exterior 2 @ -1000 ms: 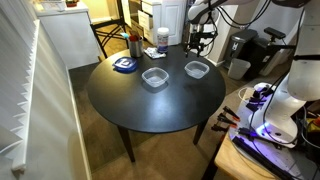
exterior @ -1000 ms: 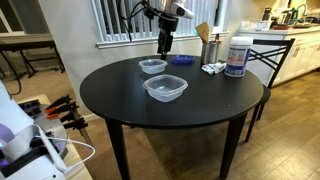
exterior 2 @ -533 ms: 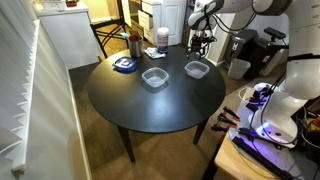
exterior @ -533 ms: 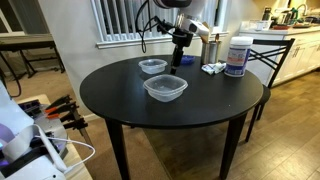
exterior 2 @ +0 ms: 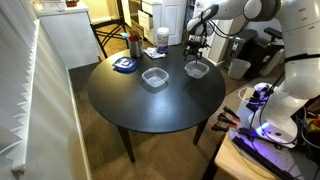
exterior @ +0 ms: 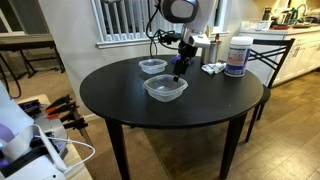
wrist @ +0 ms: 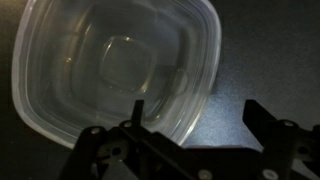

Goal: Stack the two clear bowls together.

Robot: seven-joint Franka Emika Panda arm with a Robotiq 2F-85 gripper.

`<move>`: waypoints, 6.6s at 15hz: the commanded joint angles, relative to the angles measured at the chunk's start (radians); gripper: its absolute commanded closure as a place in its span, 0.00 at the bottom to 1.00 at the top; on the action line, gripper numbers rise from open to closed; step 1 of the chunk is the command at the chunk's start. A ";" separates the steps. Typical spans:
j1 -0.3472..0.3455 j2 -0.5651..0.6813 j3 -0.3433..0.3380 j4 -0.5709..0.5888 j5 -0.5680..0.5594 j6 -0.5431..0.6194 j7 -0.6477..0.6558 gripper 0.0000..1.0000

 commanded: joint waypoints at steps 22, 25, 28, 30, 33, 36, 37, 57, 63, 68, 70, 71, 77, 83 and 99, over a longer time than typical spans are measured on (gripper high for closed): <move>0.110 -0.117 -0.035 -0.027 -0.202 0.005 0.329 0.99; 0.170 -0.222 -0.039 -0.068 -0.361 0.001 0.312 0.98; 0.225 -0.309 -0.020 -0.119 -0.499 0.017 0.304 0.98; 0.260 -0.351 0.005 -0.153 -0.576 0.020 0.296 0.98; 0.300 -0.391 0.059 -0.192 -0.648 0.018 0.268 0.98; 0.333 -0.410 0.112 -0.205 -0.695 0.034 0.232 0.98; 0.342 -0.411 0.127 -0.202 -0.712 0.041 0.218 0.98; 0.438 -0.215 0.255 -0.018 -0.625 0.223 -0.088 0.98; 0.481 -0.109 0.238 0.095 -0.547 0.164 -0.019 0.98; 0.507 -0.068 0.224 0.142 -0.509 0.070 0.104 0.98; 0.510 -0.063 0.220 0.153 -0.508 0.051 0.141 0.98; 0.511 -0.061 0.218 0.156 -0.511 0.049 0.156 0.98; 0.521 -0.066 0.205 0.148 -0.538 0.043 0.216 0.56; 0.558 -0.111 0.177 0.088 -0.616 0.052 0.214 0.19; 0.504 -0.666 0.250 -0.512 -0.825 0.138 0.154 0.00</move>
